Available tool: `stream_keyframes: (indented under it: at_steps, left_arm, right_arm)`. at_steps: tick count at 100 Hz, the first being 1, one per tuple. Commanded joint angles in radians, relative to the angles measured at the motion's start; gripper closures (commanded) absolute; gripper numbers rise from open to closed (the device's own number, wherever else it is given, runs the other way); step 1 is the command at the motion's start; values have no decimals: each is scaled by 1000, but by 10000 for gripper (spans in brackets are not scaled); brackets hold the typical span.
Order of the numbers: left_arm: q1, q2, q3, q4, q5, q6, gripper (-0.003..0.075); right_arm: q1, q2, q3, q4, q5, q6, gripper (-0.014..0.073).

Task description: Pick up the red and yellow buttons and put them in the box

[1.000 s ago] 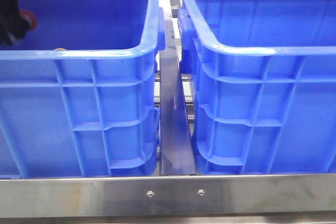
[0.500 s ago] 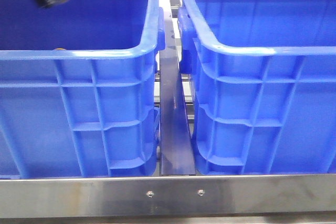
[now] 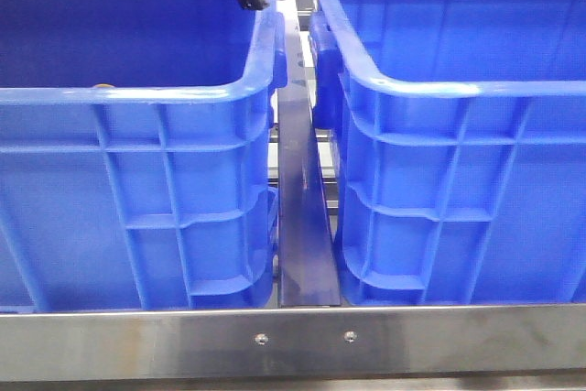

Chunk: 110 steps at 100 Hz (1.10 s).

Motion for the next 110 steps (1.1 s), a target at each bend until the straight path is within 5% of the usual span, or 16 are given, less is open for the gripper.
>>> stream_keyframes:
  at_steps: [1, 20, 53, 63, 72, 85, 96, 110]
  left_arm:
    - [-9, -35, -28, -38, -57, 5, 629]
    - [-9, -35, -28, -38, -57, 5, 629]
    - [-9, -35, -28, -38, -57, 5, 629]
    - [-9, -35, -28, -38, -57, 5, 629]
    - [-9, -35, -28, -38, -57, 5, 629]
    - [-9, -35, -28, -38, -57, 5, 629]
    - [-9, -35, -28, -38, -57, 5, 629]
    - [-9, -35, -28, -38, -57, 5, 629]
  right_arm:
    - [-5, -23, -110, -9, 52, 10, 661]
    - [-5, 69, -281, -9, 335, 10, 661]
    - [-5, 430, -562, -9, 479, 6, 644]
    - [-5, 552, -643, 3, 511, 6, 516]
    - [-5, 633, -703, 31, 526, 6, 291]
    - [-5, 738, -770, 173, 551, 6, 45]
    - [-3, 796, -792, 373, 552, -2, 34]
    - [35, 845, -807, 705, 589, -164, 34]
